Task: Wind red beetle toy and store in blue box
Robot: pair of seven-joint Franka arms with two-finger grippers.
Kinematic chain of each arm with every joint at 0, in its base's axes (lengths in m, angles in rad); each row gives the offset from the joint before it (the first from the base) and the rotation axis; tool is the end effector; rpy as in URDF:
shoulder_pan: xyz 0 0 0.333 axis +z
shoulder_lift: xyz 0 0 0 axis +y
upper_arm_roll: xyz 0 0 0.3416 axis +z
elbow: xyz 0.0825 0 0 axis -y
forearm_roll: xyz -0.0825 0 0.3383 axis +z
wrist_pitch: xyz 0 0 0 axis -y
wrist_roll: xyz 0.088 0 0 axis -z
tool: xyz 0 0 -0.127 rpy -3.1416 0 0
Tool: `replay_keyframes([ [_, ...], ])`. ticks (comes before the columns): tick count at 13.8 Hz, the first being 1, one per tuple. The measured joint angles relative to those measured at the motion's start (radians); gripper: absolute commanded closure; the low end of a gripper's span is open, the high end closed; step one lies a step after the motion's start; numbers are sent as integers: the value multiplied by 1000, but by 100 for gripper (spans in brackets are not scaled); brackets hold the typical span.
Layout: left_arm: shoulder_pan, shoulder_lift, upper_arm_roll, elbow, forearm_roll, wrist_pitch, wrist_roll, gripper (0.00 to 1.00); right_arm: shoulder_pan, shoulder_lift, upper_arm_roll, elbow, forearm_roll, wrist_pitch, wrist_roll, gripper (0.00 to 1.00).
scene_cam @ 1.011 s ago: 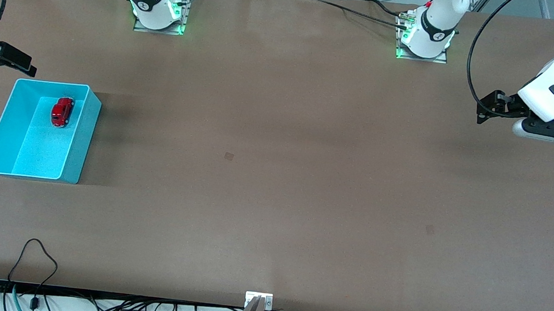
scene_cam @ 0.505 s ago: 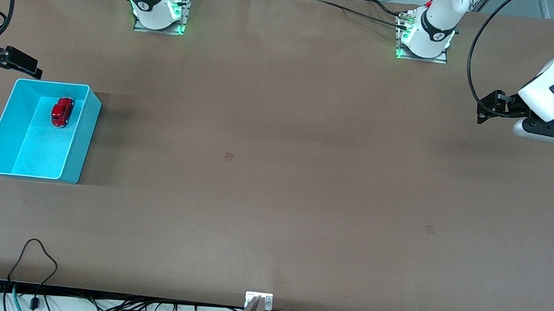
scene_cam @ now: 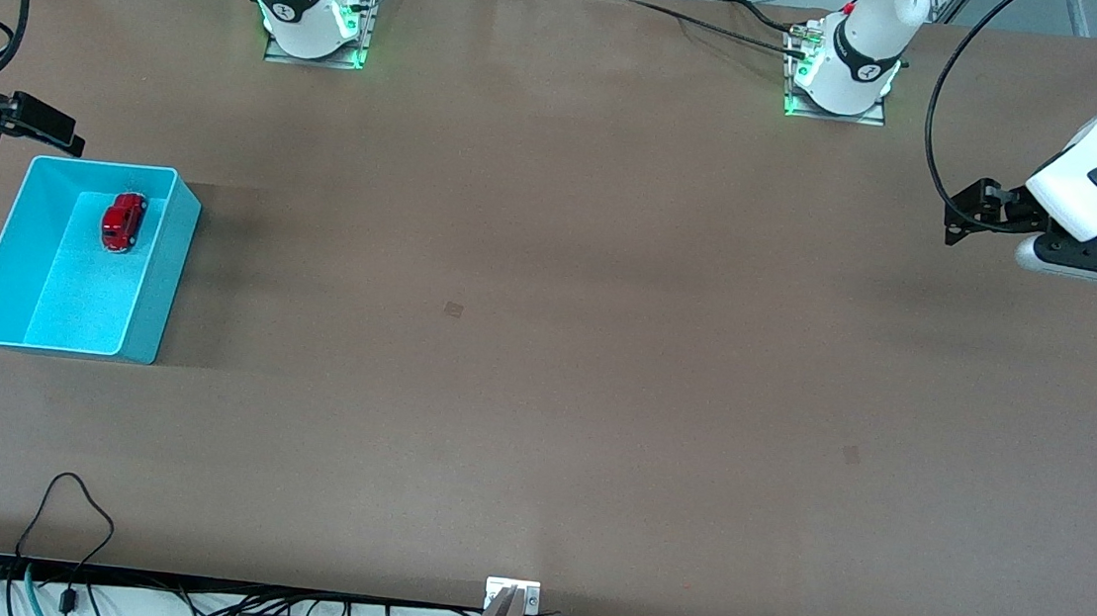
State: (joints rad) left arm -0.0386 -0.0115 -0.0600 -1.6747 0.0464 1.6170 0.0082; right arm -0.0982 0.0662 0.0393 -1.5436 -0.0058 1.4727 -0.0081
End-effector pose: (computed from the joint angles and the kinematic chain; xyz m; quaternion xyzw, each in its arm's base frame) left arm 0.5032 -0.0442 0.5957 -0.9979 0.0549 0.0220 0.0245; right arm 0.5150 -0.0319 0.5998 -0.9973 0.0254 0.0685 0.0007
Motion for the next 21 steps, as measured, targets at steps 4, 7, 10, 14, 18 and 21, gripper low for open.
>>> replay_keyframes([
  [4,1,0,0,0,0,0,0,0,8,-1,38,0,-43,-1,0,0],
  [7,1,0,0,0,0,0,0,0,10,-1,52,0,-53,-1,0,0],
  [10,2,0,0,0,0,0,0,0,9,-1,48,0,-53,-3,0,0],
  [14,2,0,0,0,0,0,0,0,8,-1,46,0,-53,-5,0,0],
  [18,2,0,0,0,0,0,0,0,56,-1,-4,0,-53,-5,0,0],
  [21,2,1,0,0,0,0,0,0,65,-1,-15,0,-53,-5,0,0],
])
